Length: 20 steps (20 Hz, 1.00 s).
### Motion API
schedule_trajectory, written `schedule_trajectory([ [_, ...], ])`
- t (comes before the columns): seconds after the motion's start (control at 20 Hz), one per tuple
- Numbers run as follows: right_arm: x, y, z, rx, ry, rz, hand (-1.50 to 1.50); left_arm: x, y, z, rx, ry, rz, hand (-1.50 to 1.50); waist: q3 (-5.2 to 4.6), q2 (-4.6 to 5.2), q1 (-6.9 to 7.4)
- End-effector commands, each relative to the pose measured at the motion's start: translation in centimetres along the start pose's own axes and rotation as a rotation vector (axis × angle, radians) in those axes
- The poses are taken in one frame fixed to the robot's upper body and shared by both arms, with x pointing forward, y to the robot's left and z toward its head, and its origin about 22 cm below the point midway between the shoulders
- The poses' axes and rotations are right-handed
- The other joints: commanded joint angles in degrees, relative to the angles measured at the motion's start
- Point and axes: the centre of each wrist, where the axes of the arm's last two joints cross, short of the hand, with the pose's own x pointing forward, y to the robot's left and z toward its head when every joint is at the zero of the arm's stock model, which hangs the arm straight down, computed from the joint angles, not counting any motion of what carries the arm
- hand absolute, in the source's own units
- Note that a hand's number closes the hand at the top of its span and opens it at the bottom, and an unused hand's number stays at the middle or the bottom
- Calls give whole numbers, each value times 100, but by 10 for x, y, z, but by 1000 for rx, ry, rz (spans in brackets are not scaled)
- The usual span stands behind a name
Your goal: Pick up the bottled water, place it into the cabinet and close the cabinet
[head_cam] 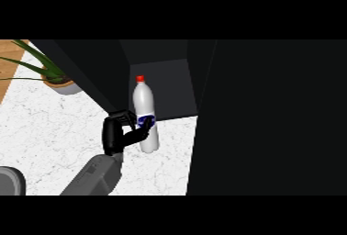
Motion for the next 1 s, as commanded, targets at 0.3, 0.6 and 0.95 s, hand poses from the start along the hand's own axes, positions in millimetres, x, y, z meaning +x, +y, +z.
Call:
schedule_trajectory([
  [0.3,19,8,10,22,29,50,-150,60,-87,-25,-281,-127,309,150,-33,-64,348],
  [0.6,36,7,21,46,62,75,150,43,-81,-3,-398,-93,418,150,-21,-98,617],
  [0.95,53,46,36,118,45,17,150,33,-50,6,-465,-76,460,150,-19,-102,723],
])
